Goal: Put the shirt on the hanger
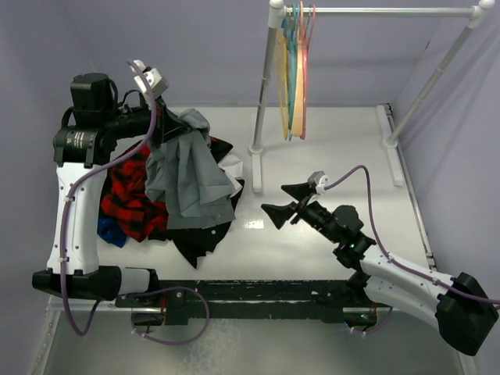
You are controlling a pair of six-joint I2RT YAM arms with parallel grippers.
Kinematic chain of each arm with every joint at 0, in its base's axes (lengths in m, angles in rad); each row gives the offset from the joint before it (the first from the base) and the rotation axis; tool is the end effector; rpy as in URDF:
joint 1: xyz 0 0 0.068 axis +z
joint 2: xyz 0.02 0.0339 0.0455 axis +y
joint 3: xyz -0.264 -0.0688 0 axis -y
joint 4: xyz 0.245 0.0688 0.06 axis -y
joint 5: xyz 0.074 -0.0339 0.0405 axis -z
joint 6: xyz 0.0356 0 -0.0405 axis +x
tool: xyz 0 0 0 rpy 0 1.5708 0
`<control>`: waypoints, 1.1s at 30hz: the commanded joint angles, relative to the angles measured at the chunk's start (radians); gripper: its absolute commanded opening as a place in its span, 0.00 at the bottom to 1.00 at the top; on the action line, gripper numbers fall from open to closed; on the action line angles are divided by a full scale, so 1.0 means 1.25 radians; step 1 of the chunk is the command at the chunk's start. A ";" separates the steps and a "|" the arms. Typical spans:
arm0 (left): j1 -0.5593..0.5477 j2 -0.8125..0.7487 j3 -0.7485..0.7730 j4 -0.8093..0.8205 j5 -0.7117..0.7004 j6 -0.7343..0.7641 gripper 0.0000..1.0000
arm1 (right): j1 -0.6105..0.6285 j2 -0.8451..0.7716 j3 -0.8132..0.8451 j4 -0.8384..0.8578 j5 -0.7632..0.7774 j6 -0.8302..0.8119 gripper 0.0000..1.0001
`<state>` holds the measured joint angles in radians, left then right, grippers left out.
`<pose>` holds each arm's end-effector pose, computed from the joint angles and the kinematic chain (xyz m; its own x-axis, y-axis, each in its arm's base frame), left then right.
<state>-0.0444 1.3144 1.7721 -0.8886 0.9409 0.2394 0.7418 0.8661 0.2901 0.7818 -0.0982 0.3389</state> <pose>0.2311 -0.0391 0.4913 -0.2253 0.1498 -0.9627 0.8369 0.5356 -0.1125 0.1409 0.1338 0.2539 -0.1050 0.3526 -0.9299 -0.7509 0.5849 0.3065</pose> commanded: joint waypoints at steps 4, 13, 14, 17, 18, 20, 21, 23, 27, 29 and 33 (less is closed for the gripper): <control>-0.017 0.066 0.093 0.083 0.091 -0.139 0.00 | 0.064 0.049 0.060 0.151 0.020 -0.124 1.00; -0.021 0.093 0.252 0.056 0.081 -0.173 0.00 | 0.089 0.190 0.119 0.295 0.083 -0.170 1.00; -0.021 0.094 0.273 0.050 0.080 -0.172 0.00 | 0.089 0.199 0.110 0.312 0.086 -0.175 1.00; -0.022 0.093 0.317 0.036 0.065 -0.163 0.00 | 0.096 0.253 0.090 0.331 0.089 -0.212 1.00; -0.021 0.093 0.325 0.033 0.065 -0.162 0.00 | 0.105 0.278 0.085 0.342 0.102 -0.227 1.00; -0.021 0.091 0.335 0.030 0.069 -0.165 0.00 | 0.120 0.327 0.067 0.412 0.127 -0.248 1.00; -0.021 0.088 0.340 0.030 0.074 -0.170 0.00 | 0.122 0.350 0.040 0.486 0.141 -0.244 1.00; -0.021 0.080 0.346 0.036 0.080 -0.179 0.00 | 0.122 0.407 -0.009 0.685 0.172 -0.196 1.00; -0.021 0.053 0.367 0.046 0.124 -0.169 0.00 | 0.116 0.498 -0.014 0.854 0.267 -0.123 1.00; -0.021 0.043 0.385 0.025 0.160 -0.133 0.00 | 0.116 0.514 0.009 0.852 0.282 -0.107 1.00; -0.021 0.030 0.420 -0.063 0.205 -0.021 0.00 | 0.116 0.519 0.051 0.852 0.286 -0.133 1.00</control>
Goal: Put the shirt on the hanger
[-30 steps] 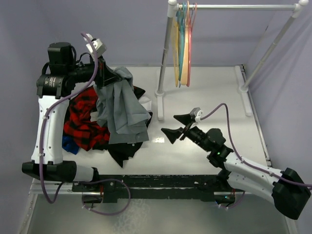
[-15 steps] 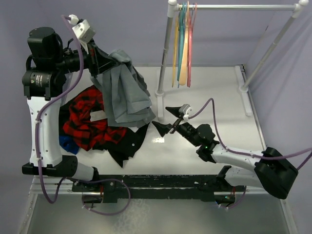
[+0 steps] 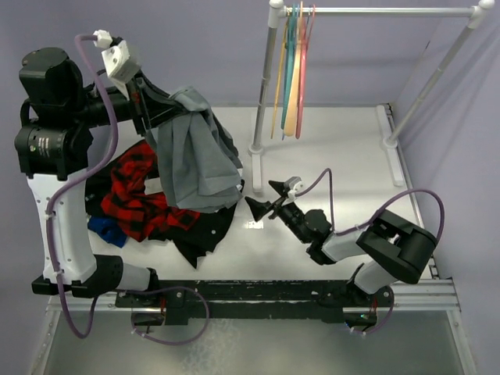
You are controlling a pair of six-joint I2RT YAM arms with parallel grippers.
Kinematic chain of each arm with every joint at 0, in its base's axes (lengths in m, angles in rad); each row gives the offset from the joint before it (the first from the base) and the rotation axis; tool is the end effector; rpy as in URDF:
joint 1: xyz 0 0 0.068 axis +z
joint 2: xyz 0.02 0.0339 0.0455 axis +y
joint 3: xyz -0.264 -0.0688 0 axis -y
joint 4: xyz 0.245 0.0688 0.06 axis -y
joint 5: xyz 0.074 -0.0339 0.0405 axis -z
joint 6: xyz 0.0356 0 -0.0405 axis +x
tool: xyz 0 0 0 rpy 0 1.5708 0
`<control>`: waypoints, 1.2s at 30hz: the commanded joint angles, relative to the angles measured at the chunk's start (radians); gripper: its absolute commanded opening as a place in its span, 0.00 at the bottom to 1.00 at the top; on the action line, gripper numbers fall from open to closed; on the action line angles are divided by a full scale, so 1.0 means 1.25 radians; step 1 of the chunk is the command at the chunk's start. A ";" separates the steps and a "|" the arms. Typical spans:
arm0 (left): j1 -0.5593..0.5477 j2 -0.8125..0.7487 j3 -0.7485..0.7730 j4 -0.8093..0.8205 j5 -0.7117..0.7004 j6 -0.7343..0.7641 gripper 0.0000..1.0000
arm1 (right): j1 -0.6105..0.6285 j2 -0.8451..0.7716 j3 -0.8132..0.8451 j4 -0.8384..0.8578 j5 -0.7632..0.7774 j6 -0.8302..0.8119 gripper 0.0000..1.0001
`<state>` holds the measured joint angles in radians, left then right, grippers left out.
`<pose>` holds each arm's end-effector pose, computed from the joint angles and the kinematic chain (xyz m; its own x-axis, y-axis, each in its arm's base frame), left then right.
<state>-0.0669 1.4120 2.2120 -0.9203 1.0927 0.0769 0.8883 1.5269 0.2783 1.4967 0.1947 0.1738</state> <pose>0.1931 -0.0446 0.5809 -0.0495 0.0387 -0.9980 0.9167 0.3983 -0.0300 0.1621 0.1885 0.1906 0.0413 0.3199 -0.9466 -0.6601 0.7199 0.2144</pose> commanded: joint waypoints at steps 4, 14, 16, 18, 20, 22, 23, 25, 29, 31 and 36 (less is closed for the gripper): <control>-0.003 -0.057 0.090 -0.109 0.080 0.188 0.00 | -0.001 0.001 0.084 0.281 0.040 -0.092 0.98; -0.003 -0.098 0.055 -0.133 0.064 0.234 0.00 | 0.000 0.117 0.209 0.284 -0.073 -0.051 0.84; -0.003 -0.102 0.045 -0.134 0.060 0.240 0.00 | 0.000 0.125 0.226 0.283 -0.108 -0.032 0.79; -0.003 -0.105 0.039 -0.135 0.052 0.250 0.00 | 0.000 0.128 0.239 0.282 -0.133 -0.014 0.78; -0.003 -0.105 0.034 -0.135 0.041 0.259 0.00 | 0.003 0.123 0.231 0.279 -0.131 -0.009 0.79; -0.003 -0.106 0.032 -0.136 0.031 0.264 0.00 | 0.005 0.117 0.209 0.279 -0.113 -0.016 0.83; -0.003 -0.106 0.032 -0.136 0.028 0.267 0.00 | 0.005 0.115 0.192 0.280 -0.102 -0.025 0.84; -0.003 -0.107 0.032 -0.138 0.026 0.273 0.00 | 0.005 0.114 0.154 0.284 -0.091 -0.037 0.87; -0.003 -0.111 0.023 -0.140 0.024 0.281 0.00 | 0.005 0.120 0.106 0.284 -0.109 -0.051 0.92; -0.003 -0.115 0.017 -0.141 0.022 0.287 0.00 | 0.005 0.124 0.103 0.284 -0.115 -0.041 0.94; -0.003 -0.113 0.009 -0.145 0.023 0.289 0.00 | 0.008 0.119 0.135 0.282 -0.074 -0.041 0.95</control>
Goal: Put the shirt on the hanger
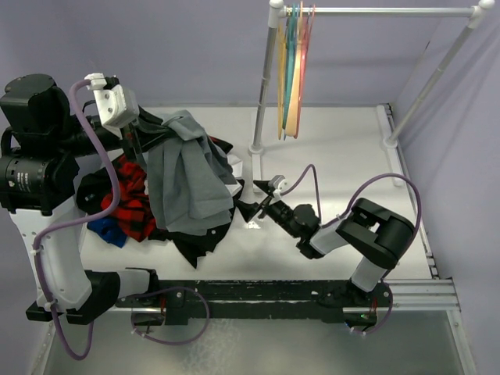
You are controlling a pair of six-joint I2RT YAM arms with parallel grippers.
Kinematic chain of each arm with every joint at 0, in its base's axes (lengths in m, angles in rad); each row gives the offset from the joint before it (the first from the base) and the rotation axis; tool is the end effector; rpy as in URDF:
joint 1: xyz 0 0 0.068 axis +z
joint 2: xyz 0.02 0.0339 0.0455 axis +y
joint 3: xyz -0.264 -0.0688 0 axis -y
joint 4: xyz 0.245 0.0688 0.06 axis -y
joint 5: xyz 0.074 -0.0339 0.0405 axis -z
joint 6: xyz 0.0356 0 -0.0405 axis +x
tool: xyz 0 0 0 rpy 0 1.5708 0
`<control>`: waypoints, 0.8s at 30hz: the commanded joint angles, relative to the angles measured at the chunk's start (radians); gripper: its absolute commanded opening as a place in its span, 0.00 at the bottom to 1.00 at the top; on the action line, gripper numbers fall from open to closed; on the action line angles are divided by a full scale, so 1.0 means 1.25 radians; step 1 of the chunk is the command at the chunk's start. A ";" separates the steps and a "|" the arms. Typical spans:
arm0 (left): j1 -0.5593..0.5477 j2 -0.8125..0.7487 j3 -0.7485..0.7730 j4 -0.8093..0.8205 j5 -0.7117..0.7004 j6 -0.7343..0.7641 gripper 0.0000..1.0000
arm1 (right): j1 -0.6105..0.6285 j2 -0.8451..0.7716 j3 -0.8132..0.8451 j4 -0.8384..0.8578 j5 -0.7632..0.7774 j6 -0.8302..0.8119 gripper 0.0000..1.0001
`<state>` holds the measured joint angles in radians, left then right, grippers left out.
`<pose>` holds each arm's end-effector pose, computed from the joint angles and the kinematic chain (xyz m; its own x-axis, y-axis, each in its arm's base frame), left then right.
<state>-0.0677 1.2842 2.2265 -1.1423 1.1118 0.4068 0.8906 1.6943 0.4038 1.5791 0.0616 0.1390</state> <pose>0.1264 -0.0406 0.5824 0.1767 0.1637 -0.9706 0.9110 0.3461 0.2242 0.1797 0.2186 0.1878 0.0749 0.3125 -0.9470 -0.7565 0.6365 0.1502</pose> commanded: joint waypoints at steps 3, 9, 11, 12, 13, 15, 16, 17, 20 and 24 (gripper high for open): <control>-0.002 -0.011 -0.013 0.043 0.012 0.016 0.00 | 0.007 -0.018 0.063 0.218 0.045 -0.035 0.95; -0.002 -0.009 -0.020 0.065 0.014 -0.005 0.00 | 0.007 -0.002 0.124 0.218 -0.048 0.005 0.95; -0.002 -0.007 -0.022 0.070 0.017 -0.012 0.00 | 0.007 0.008 0.136 0.218 -0.066 0.034 0.94; -0.002 -0.007 -0.023 0.072 0.020 -0.014 0.00 | 0.007 0.013 0.141 0.218 -0.070 0.042 0.94; -0.002 -0.007 -0.024 0.074 0.020 -0.016 0.00 | 0.007 0.018 0.146 0.218 -0.075 0.046 0.94; -0.002 -0.007 -0.026 0.076 0.020 -0.020 0.00 | 0.007 0.027 0.151 0.218 -0.071 0.051 0.92; -0.002 -0.007 -0.026 0.075 0.022 -0.019 0.00 | 0.007 0.031 0.153 0.217 -0.068 0.049 0.90; -0.002 -0.008 -0.028 0.075 0.023 -0.019 0.00 | 0.006 0.034 0.155 0.219 -0.068 0.050 0.87; -0.002 -0.009 -0.033 0.074 0.027 -0.019 0.00 | 0.007 0.043 0.169 0.219 -0.078 0.054 0.70; -0.002 -0.008 -0.041 0.075 0.027 -0.017 0.00 | 0.007 0.053 0.193 0.219 -0.101 0.050 0.41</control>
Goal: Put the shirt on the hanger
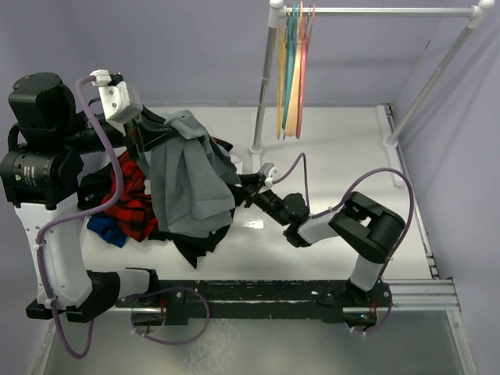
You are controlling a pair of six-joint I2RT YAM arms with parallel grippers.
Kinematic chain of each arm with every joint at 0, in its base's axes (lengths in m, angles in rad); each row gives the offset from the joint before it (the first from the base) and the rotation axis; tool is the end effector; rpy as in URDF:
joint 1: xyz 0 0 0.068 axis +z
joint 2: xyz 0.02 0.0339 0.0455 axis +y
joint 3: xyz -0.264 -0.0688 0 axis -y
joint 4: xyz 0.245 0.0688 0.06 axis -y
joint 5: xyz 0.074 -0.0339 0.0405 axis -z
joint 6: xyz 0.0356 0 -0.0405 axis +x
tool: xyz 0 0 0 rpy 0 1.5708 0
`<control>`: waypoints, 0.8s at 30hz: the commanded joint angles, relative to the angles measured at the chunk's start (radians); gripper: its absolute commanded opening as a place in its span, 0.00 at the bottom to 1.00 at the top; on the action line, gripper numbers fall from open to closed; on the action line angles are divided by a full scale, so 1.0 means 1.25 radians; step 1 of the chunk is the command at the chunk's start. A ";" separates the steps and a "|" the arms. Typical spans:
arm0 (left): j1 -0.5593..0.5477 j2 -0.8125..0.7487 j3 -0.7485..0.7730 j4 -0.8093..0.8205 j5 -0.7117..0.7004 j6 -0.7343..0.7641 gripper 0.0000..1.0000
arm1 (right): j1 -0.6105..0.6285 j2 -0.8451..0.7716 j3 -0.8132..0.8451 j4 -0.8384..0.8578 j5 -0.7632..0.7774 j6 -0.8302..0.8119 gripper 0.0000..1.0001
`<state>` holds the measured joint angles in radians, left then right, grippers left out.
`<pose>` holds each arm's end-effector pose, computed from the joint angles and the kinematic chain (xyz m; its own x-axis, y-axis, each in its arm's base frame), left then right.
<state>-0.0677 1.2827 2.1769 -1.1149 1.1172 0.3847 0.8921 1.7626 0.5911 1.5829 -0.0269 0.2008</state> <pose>0.1366 -0.0413 0.5756 0.1371 0.1555 -0.9783 0.9206 0.3447 0.1838 0.2010 0.2507 0.2141 0.0877 0.4264 -0.9003 -0.8277 0.5341 0.1723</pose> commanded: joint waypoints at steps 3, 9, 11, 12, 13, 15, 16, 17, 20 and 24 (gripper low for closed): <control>-0.002 -0.008 -0.011 0.049 0.019 0.010 0.00 | 0.005 -0.015 0.042 0.216 -0.030 -0.021 0.14; -0.002 -0.020 -0.073 0.036 0.023 0.059 0.00 | 0.005 -0.166 -0.041 0.162 0.011 -0.023 0.00; -0.002 -0.022 -0.104 0.018 0.016 0.102 0.00 | 0.007 -0.269 -0.078 0.064 0.026 -0.035 0.00; -0.002 -0.024 -0.117 0.011 0.010 0.123 0.00 | 0.007 -0.332 -0.094 -0.003 0.034 -0.045 0.00; -0.002 -0.025 -0.133 0.003 0.001 0.145 0.00 | 0.008 -0.396 -0.104 -0.079 0.039 -0.060 0.00; -0.002 -0.025 -0.170 -0.014 -0.023 0.197 0.00 | 0.008 -0.528 -0.109 -0.253 0.041 -0.088 0.00; -0.002 -0.024 -0.193 -0.017 -0.039 0.219 0.00 | 0.009 -0.586 -0.104 -0.331 0.029 -0.095 0.00; -0.002 -0.023 -0.217 -0.012 -0.059 0.237 0.00 | 0.009 -0.645 -0.089 -0.427 0.014 -0.102 0.00; -0.002 -0.022 -0.299 0.030 -0.118 0.259 0.00 | 0.009 -0.762 -0.009 -0.698 -0.032 -0.120 0.00; -0.002 -0.017 -0.389 0.067 -0.157 0.290 0.02 | 0.009 -0.761 0.148 -1.042 -0.032 -0.132 0.00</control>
<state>-0.0677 1.2621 1.7630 -1.1126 0.9829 0.6510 0.8967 0.7940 0.5938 0.8104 -0.0429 0.0807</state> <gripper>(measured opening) 0.023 0.026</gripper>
